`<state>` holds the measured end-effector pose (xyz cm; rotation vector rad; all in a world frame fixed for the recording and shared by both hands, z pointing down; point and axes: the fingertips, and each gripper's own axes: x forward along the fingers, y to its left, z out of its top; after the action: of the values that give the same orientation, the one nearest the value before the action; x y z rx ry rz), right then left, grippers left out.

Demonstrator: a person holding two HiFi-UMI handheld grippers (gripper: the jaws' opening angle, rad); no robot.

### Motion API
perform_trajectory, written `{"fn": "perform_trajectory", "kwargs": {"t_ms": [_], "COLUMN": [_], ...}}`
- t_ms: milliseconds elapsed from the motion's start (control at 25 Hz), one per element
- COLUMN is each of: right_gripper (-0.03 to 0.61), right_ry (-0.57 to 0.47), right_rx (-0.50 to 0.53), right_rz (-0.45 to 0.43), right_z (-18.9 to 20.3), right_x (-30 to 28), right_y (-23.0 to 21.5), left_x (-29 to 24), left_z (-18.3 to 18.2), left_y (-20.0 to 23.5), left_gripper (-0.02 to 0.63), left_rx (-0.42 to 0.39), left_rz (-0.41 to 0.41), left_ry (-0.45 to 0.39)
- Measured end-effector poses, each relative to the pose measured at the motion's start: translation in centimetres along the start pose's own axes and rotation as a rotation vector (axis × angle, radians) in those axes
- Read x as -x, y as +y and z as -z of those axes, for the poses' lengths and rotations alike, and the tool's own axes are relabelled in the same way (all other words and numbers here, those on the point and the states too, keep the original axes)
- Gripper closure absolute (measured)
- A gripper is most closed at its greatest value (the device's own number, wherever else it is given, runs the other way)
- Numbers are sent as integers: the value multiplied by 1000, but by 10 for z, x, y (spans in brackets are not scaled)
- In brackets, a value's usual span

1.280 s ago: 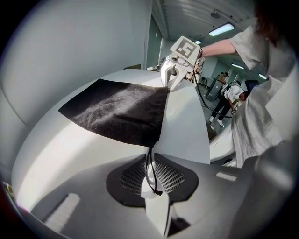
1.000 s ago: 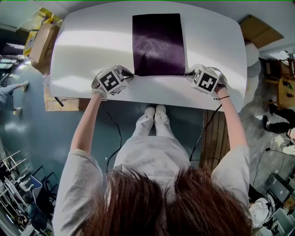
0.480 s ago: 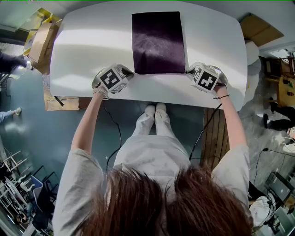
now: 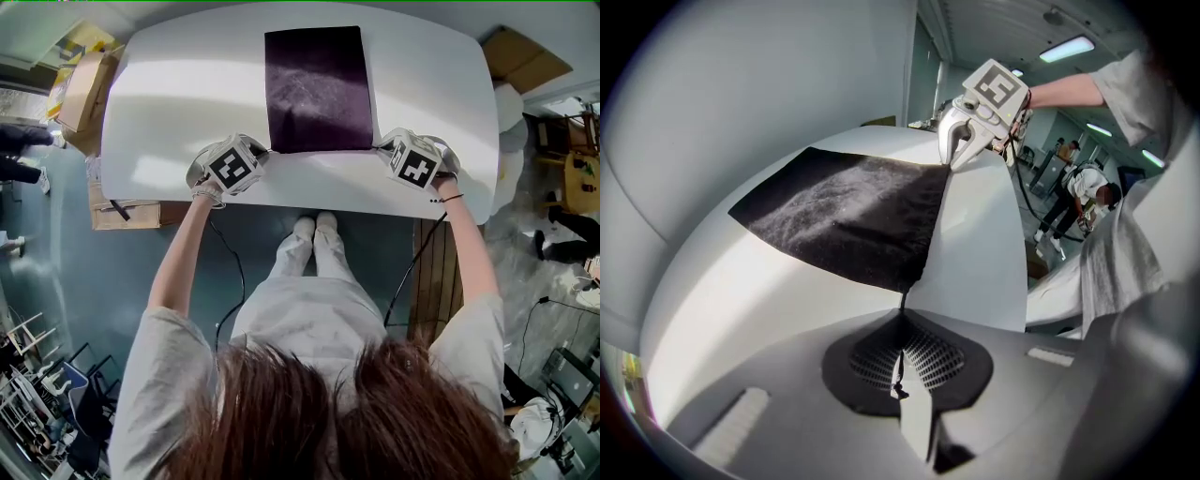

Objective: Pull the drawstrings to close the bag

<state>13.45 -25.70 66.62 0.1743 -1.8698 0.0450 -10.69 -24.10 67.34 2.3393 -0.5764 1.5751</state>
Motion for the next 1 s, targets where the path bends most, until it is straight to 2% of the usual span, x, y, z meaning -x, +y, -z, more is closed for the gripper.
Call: {"fn": "perform_trajectory", "kwargs": {"t_ms": [120,480,760,1000], "right_gripper": [566,566,566,566], "right_ry": [5,3,-15,-21], "right_rx": [1,25,29,41], "right_rz": [17,69,120,162], "right_z": [1,-8,-13,-18], "right_x": [5,21,38,50], "right_y": [-3,-9,-21,-31], "left_x": [1,11,29,33], "left_z": [1,5,-12,-12], "left_y": [4,11,28,32], "left_gripper": [612,612,612,612], "left_rx": [-22,-11,-23,25], "left_rz": [-35,-98,-196,-194], "left_ry": [15,25,-18,-42]}}
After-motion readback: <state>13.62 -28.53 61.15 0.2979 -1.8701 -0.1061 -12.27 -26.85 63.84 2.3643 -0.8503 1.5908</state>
